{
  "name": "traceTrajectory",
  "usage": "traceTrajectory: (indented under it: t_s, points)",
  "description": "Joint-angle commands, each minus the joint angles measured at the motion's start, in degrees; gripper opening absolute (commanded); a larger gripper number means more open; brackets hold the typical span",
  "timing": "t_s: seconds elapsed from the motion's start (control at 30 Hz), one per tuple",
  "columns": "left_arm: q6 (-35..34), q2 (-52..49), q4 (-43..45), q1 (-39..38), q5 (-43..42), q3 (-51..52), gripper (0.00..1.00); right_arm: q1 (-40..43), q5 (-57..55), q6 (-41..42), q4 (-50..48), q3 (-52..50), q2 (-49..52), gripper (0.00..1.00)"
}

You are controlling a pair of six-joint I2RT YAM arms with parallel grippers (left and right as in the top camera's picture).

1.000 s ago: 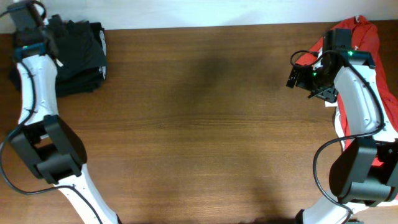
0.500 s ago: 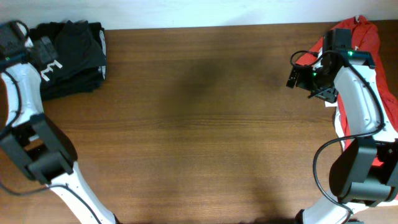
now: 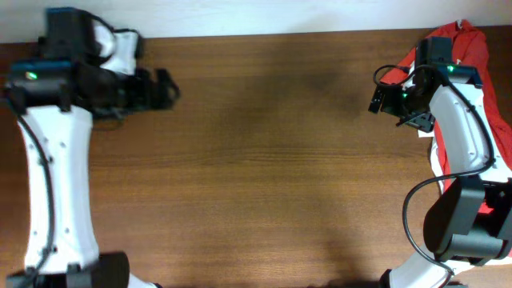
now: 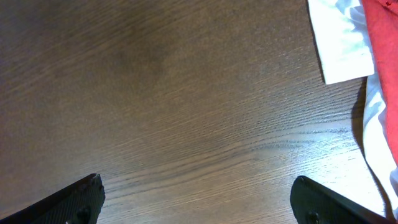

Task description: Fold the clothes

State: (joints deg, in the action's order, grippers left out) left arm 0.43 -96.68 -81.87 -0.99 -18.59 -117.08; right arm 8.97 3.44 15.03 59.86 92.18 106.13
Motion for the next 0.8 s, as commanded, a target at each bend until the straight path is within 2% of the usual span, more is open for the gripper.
traceTrajectory:
  t_s: [0.0, 0.07, 0.13, 0.37, 0.43, 0.53, 0.67, 0.73, 0.77]
  points:
    - [1.05, 2.86, -5.29, -8.22, 3.21, 2.71, 0.99, 0.09, -0.72, 0.31, -0.09, -0.13, -0.39, 0.99]
    - [1.07, 2.78, -10.71, -12.61, 3.23, 2.73, 0.99, 0.09, -0.72, 0.31, -0.09, -0.13, -0.39, 0.99]
    - [1.07, 2.80, -11.69, -14.64, 3.23, 2.73, 0.99, 0.09, -0.72, 0.31, -0.09, -0.13, -0.39, 0.99]
    - [1.11, 2.49, -11.93, -14.88, 4.52, 2.73, 0.99, 0.09, -0.72, 0.31, -0.09, -0.13, -0.39, 0.99]
    - [4.00, 2.58, -9.79, -14.88, 4.90, 3.32, 0.99, 0.09, -0.72, 0.33, -0.09, -0.13, -0.39, 0.99]
    - [9.01, 6.47, -0.35, -14.82, 4.44, 11.06, 0.99, 0.09, -0.72, 0.31, -0.09, -0.13, -0.39, 0.99]
    - [9.84, 17.00, 20.20, -11.80, 2.75, 33.09, 0.99, 0.09, -0.72, 0.31, -0.09, -0.13, -0.39, 0.99]
    - [9.84, 28.57, 37.35, -11.15, 2.75, 51.95, 0.99, 0.09, -0.72, 0.31, -0.09, -0.13, -0.39, 0.99]
    - [10.49, 32.39, 41.86, -11.10, 2.78, 57.11, 0.99, 0.09, -0.72, 0.31, -0.09, -0.13, -0.39, 0.99]
